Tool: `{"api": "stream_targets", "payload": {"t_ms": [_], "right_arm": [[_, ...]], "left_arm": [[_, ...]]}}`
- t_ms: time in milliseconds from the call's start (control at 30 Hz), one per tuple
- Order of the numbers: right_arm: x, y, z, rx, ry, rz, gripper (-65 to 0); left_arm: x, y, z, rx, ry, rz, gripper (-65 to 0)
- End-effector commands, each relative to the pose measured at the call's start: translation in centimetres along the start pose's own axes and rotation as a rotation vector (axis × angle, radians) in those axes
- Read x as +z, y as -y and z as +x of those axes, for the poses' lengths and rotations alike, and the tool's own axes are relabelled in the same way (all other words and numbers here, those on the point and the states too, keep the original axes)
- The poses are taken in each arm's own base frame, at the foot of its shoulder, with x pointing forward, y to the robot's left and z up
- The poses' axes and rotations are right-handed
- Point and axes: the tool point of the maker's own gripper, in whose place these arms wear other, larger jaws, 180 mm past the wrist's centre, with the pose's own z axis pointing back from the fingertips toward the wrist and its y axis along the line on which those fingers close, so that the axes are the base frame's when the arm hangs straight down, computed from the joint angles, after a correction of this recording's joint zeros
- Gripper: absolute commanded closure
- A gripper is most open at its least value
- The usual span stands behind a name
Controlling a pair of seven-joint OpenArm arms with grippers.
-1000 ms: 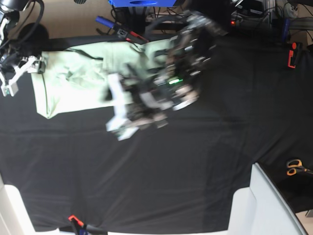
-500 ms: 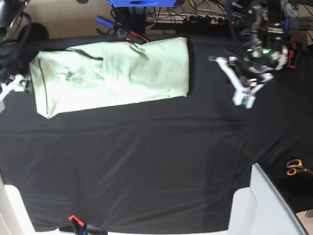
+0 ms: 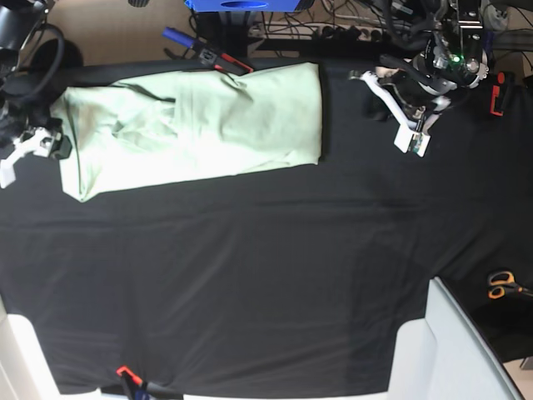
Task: Fold the T-shirt properly
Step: 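Pinch the strip's end with the left gripper and pull it straight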
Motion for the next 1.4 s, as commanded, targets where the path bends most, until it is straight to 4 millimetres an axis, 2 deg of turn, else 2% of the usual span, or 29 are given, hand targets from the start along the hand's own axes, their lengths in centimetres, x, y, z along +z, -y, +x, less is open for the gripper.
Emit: {"api": "stream_targets", "payload": {"t_ms": [0, 67, 133, 333, 600, 800, 967, 1033, 1133, 1233, 1267, 1367], "right_arm": [[0.8, 0.7, 1.2, 0.021, 0.035, -0.012, -50.3], [1.0, 0.8, 0.9, 0.026, 0.031, -0.016, -50.3], [1.2, 0.8, 0.5, 0.030, 0.026, -0.020, -50.3], [1.4, 1.2, 0.1, 0.031, 0.017, -0.028, -50.2], [1.4, 1.2, -0.1, 0.030, 0.014, -0.028, -50.2], [1.5, 1.4, -0.6, 0.029, 0.006, -0.031, -50.2], [1.5, 1.4, -0.6, 0.029, 0.006, -0.031, -50.2], [1.5, 1.4, -0.6, 0.029, 0.006, -0.031, -50.2], [1.5, 1.4, -0.6, 0.029, 0.006, -0.031, -50.2], [1.5, 1.4, -0.6, 0.029, 0.006, -0.031, -50.2], [1.5, 1.4, -0.6, 0.029, 0.006, -0.031, -50.2], [1.5, 1.3, -0.6, 0.030, 0.005, -0.030, -50.2]], "left_arm": [[0.3, -0.1, 0.5, 0.014, 0.023, -0.004, -25.9], [0.0, 0.2, 0.0, 0.053, 0.019, -0.030, -38.8], [-0.4, 0.4, -0.6, 0.079, 0.005, -0.047, -46.7], [-2.8, 0.4, -1.7, 0.170, -0.031, -0.082, -47.4], [-5.2, 5.7, -0.1, 0.097, -0.041, -0.215, -47.4], [-7.7, 7.1, -0.5, 0.163, -0.077, -0.249, -47.2], [-8.6, 8.1, 0.5, 0.183, -0.066, -0.270, -46.9], [-8.8, 8.2, 1.0, 0.185, -0.059, -0.273, -41.7], [-9.1, 8.2, 1.3, 0.188, -0.059, -0.275, -22.8], [-9.6, 7.8, 0.6, 0.209, -0.078, -0.267, -3.9], [-9.7, 7.6, 0.9, 0.209, -0.076, -0.265, 0.0], [-10.3, 7.0, 2.0, 0.213, -0.050, -0.256, 0.0]]}}
